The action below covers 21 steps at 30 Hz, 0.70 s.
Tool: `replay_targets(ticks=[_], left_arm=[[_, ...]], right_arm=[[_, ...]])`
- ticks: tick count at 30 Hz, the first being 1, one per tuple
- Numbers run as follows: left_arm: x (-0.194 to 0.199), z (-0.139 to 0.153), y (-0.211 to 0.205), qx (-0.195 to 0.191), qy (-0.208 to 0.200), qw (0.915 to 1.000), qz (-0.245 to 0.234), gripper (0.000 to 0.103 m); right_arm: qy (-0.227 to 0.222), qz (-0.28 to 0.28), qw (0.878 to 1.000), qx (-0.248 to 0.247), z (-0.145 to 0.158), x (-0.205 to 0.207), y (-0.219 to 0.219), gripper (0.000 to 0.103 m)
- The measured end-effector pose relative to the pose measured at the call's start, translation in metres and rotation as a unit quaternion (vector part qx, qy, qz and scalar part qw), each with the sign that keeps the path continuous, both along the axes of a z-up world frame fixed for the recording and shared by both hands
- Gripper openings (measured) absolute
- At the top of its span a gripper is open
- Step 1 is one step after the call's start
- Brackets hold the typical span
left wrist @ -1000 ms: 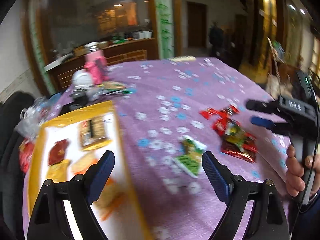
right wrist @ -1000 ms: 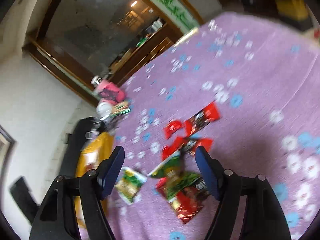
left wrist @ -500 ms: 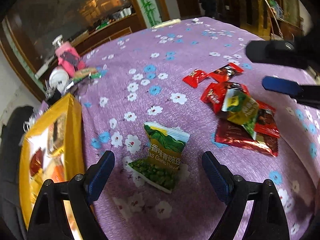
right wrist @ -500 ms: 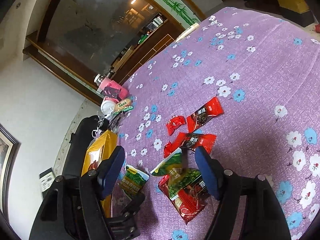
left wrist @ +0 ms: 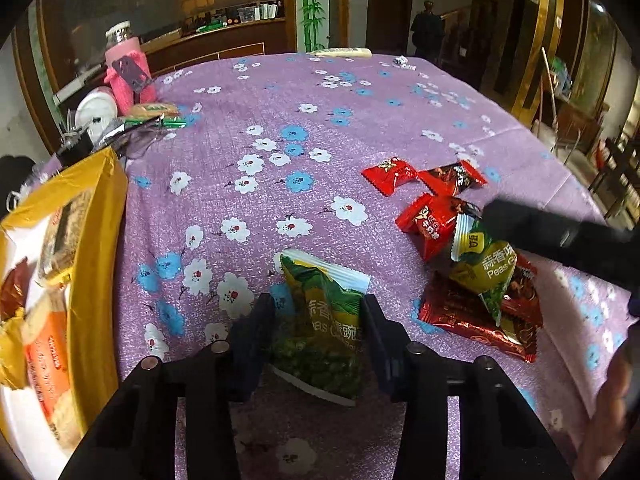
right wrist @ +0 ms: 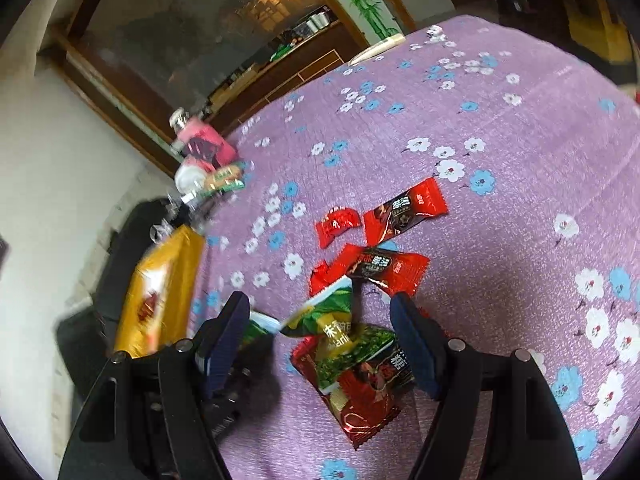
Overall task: Organize snacks
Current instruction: 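Grasp the green pea snack bag with the left gripper while the right grasps the green yellow-labelled bag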
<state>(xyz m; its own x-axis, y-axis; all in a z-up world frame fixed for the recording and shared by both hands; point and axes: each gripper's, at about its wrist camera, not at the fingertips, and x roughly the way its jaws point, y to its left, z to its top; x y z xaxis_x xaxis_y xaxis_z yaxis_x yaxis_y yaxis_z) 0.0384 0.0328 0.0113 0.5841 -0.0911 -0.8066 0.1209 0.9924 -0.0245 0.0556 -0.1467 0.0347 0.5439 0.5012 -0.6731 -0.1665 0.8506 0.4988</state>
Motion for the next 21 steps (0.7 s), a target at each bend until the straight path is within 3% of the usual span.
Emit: replay_targets(ticks=[3,8,11,21], left_arm=[[0.000,0.000,0.003,-0.010,-0.001,0.9999,0.003,0.045],[0.000,0.000,0.004,-0.012,-0.001,0.9999,0.001,0.045],[-0.001,0.001,0.003,-0.005,-0.002,1.0000,-0.001,0.045],[-0.002,0.001,0.004,-0.006,-0.003,1.0000,-0.002,0.045]], right_arm=[[-0.013,0.010,0.997,-0.072,-0.001,-0.003,0.018,0.066],[-0.028,0.023,0.989,-0.146,-0.007,-0.007,0.036,0.060],[-0.046,0.031,0.983,-0.178,-0.008,-0.010,0.045,0.044],[-0.023,0.033,0.989,-0.144,-0.005,-0.008,0.036,0.046]])
